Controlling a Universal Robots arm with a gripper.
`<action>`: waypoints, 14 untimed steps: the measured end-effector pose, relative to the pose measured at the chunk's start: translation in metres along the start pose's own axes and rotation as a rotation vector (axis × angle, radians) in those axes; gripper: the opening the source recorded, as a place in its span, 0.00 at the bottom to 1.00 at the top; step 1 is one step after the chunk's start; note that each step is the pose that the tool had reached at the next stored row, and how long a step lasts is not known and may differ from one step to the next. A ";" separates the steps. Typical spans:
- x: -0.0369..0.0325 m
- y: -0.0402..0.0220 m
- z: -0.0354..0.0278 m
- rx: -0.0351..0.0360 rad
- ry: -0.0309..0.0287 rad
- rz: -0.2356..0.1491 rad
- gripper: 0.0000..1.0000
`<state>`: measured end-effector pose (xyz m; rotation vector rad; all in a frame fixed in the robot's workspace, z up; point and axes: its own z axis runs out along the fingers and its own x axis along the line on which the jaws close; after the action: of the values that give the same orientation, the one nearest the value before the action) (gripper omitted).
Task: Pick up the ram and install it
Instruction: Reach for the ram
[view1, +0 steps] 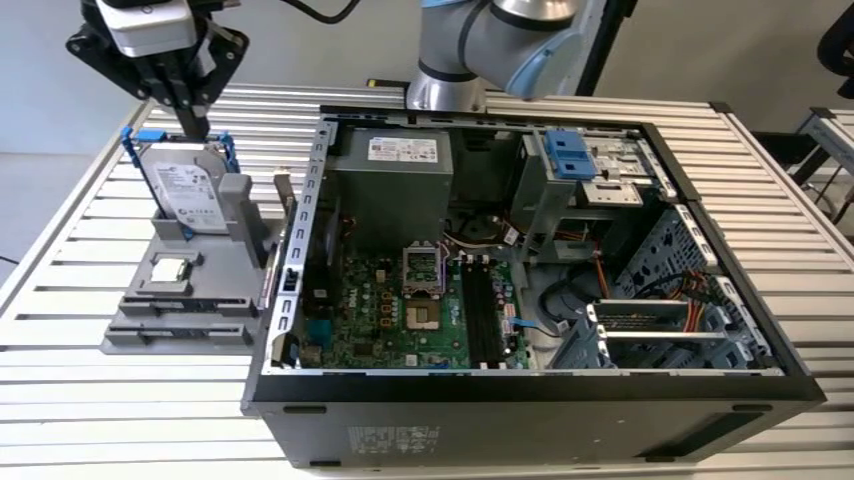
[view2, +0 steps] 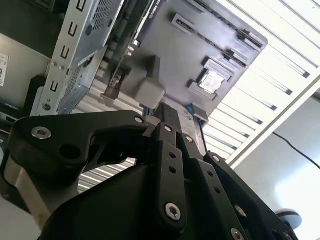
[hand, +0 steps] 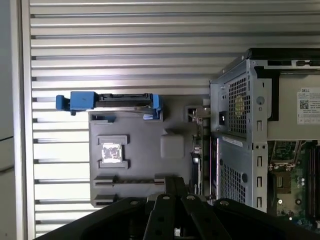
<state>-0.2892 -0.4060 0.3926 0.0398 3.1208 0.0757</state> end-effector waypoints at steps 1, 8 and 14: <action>0.0015 -0.0001 0.0000 -0.0001 0.0002 -0.005 0.00; 0.0135 -0.0004 -0.0003 -0.0007 0.0017 -0.036 0.00; 0.0262 -0.0008 -0.0005 -0.0010 0.0027 -0.056 0.00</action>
<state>-0.3154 -0.4061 0.3926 -0.0474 3.1221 0.0766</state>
